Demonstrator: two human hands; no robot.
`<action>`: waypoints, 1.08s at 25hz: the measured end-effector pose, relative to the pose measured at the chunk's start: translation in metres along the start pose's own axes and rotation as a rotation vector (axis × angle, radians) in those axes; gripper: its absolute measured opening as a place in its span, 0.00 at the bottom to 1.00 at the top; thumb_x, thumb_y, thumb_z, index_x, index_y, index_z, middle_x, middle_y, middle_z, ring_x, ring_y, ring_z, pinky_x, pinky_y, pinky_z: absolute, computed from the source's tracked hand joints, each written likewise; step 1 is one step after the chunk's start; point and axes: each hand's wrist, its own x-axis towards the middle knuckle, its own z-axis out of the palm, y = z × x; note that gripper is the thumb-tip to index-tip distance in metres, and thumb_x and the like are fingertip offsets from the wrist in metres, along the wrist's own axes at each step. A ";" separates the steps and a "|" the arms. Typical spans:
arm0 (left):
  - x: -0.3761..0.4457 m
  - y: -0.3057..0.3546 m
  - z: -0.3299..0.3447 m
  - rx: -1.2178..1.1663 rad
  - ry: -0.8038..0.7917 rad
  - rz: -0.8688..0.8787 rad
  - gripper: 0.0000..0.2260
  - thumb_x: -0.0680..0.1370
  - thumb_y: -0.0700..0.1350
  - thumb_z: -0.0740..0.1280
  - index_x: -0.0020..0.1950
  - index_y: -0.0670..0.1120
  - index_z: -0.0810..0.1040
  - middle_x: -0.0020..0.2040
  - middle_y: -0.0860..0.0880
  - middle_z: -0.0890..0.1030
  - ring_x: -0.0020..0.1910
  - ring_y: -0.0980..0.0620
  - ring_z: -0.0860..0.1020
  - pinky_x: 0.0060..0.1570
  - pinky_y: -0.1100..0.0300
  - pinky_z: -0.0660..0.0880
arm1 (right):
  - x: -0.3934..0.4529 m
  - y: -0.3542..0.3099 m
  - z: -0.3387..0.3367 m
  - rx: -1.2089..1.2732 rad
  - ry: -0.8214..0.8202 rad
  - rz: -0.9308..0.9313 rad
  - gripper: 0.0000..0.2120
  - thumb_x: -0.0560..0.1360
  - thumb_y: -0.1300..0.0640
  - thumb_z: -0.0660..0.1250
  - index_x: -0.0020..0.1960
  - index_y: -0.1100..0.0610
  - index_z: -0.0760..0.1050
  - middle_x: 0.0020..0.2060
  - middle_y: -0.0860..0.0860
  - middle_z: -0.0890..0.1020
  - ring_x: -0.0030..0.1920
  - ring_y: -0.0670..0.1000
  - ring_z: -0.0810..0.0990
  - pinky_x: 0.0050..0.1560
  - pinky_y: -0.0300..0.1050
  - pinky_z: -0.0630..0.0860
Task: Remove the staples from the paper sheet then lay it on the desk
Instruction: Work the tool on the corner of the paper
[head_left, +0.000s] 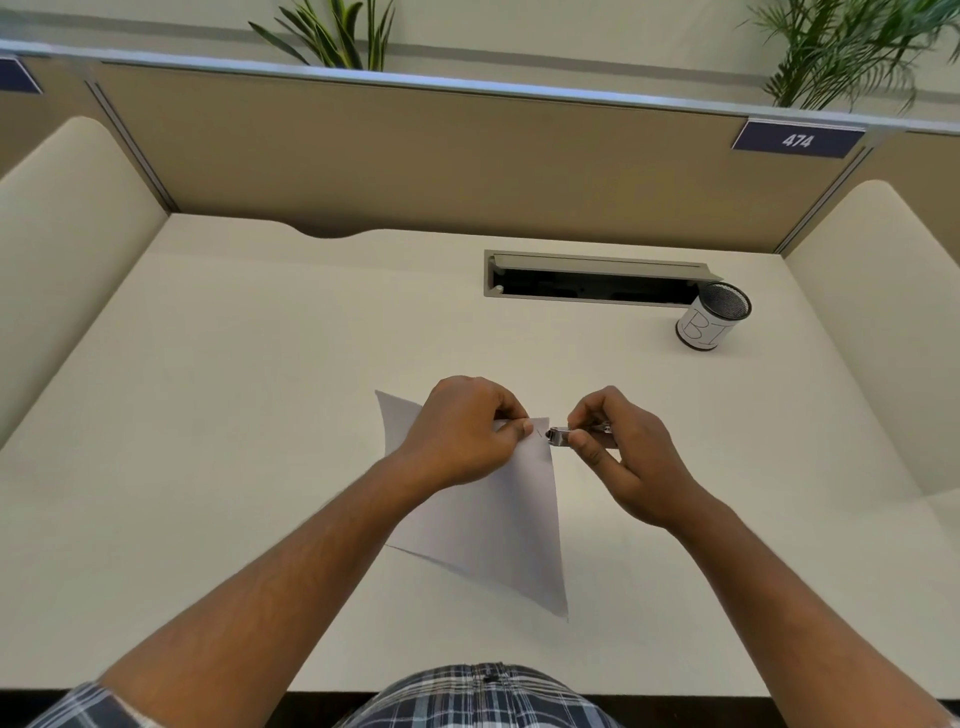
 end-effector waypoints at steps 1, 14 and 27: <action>0.000 0.000 0.000 0.005 0.001 0.002 0.08 0.78 0.50 0.69 0.51 0.50 0.87 0.47 0.54 0.86 0.46 0.56 0.80 0.48 0.63 0.73 | 0.000 -0.001 -0.001 -0.030 -0.008 -0.012 0.09 0.80 0.49 0.65 0.54 0.55 0.74 0.45 0.45 0.82 0.47 0.44 0.83 0.49 0.40 0.81; -0.004 0.002 0.004 0.058 0.029 0.045 0.09 0.78 0.53 0.68 0.51 0.52 0.86 0.44 0.56 0.85 0.45 0.55 0.73 0.48 0.61 0.67 | 0.003 -0.010 -0.008 -0.237 -0.036 -0.155 0.09 0.80 0.47 0.63 0.50 0.53 0.77 0.42 0.43 0.80 0.42 0.47 0.78 0.42 0.51 0.79; -0.008 0.009 0.004 0.055 -0.049 0.047 0.08 0.78 0.51 0.69 0.50 0.51 0.87 0.45 0.55 0.86 0.42 0.57 0.78 0.43 0.63 0.71 | 0.002 -0.009 -0.006 0.009 -0.101 -0.015 0.03 0.77 0.55 0.67 0.46 0.55 0.76 0.40 0.46 0.83 0.41 0.50 0.81 0.42 0.39 0.78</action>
